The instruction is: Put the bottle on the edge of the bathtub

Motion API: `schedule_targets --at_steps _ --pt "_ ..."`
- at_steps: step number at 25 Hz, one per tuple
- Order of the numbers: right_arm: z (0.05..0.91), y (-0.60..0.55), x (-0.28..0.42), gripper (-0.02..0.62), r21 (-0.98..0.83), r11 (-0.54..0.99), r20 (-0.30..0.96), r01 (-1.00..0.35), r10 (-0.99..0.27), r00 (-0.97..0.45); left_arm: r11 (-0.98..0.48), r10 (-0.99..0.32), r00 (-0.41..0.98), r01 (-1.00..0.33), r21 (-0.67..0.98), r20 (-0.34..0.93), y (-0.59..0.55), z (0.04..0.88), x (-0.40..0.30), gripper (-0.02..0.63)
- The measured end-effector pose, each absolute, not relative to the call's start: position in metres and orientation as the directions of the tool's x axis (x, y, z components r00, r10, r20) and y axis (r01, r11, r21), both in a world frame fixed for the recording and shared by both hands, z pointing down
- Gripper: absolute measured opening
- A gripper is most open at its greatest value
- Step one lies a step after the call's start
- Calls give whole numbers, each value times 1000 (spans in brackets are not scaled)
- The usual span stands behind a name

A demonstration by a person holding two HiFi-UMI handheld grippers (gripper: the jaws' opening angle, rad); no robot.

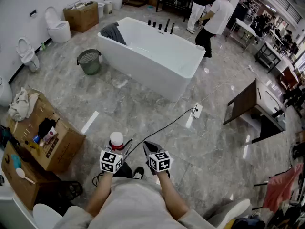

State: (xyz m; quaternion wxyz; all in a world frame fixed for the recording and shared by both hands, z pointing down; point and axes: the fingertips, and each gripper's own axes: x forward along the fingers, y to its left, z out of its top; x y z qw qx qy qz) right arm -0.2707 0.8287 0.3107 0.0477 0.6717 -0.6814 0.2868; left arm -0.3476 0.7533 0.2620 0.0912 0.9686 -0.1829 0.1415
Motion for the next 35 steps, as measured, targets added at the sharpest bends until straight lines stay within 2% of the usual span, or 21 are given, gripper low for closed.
schedule_targets --at_steps 4,9,17,25,35 --pt "292 833 -267 2 -334 -83 387 -939 -921 -56 -916 -330 893 -381 124 307 753 256 -355 357" --pt "292 837 -265 2 -328 -104 381 -939 -924 -31 -919 -322 893 -375 125 313 748 260 -358 357" --pt "281 831 -239 2 -448 -166 315 -878 -949 19 -920 -325 899 -373 124 295 739 255 -357 357" --pt "292 799 -230 2 -405 -132 375 -905 -926 -33 -898 -355 887 -412 157 297 679 269 -345 357" --pt "291 703 -154 2 -424 -168 410 -890 -912 -23 -920 -323 905 -368 132 276 564 250 -265 357"
